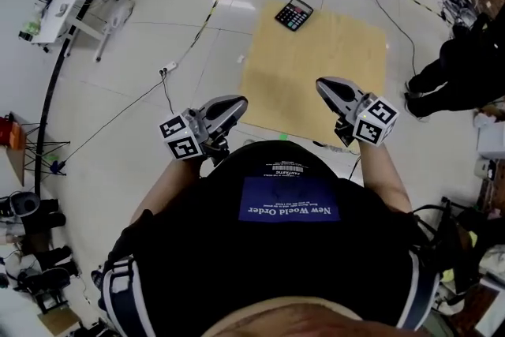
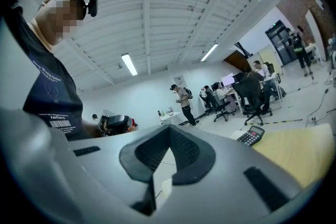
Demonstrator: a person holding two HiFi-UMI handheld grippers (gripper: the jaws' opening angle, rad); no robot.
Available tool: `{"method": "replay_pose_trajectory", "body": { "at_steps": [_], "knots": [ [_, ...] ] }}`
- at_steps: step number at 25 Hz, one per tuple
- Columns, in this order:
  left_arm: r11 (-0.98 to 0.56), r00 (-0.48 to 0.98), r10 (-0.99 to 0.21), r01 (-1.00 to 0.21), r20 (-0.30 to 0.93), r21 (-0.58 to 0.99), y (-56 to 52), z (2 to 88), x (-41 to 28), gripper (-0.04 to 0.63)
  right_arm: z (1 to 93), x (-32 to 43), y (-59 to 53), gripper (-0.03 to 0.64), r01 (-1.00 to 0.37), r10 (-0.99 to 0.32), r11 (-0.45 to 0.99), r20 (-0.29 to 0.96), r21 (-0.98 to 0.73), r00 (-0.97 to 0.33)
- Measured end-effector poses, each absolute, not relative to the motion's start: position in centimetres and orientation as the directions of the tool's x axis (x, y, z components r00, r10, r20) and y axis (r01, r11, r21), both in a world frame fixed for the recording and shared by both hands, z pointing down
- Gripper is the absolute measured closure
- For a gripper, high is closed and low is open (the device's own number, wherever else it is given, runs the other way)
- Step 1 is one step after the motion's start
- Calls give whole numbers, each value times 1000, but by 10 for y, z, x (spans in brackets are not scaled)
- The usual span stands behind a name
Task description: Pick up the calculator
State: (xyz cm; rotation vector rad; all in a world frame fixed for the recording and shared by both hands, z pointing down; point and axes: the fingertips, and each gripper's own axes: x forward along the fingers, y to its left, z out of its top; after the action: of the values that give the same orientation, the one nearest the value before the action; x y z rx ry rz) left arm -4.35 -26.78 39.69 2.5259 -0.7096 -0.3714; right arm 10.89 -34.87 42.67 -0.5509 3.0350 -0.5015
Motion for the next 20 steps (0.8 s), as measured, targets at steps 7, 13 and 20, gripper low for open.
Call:
{"method": "replay_pose_trajectory", "body": {
  "at_steps": [7, 13, 20],
  "knots": [
    [-806, 880, -453, -335, -144, 488, -332, 421, -70, 589, 438, 81, -403, 630, -438, -435, 842, 83, -315, -896],
    [-852, 939, -329, -249, -101, 460, -376, 442, -103, 589, 434, 54, -426, 630, -552, -541, 767, 133, -326, -830],
    [-867, 959, -281, -235, -41, 440, -409, 463, -89, 589, 455, 57, -454, 592, -560, -538, 742, 170, -370, -826]
  ]
}}
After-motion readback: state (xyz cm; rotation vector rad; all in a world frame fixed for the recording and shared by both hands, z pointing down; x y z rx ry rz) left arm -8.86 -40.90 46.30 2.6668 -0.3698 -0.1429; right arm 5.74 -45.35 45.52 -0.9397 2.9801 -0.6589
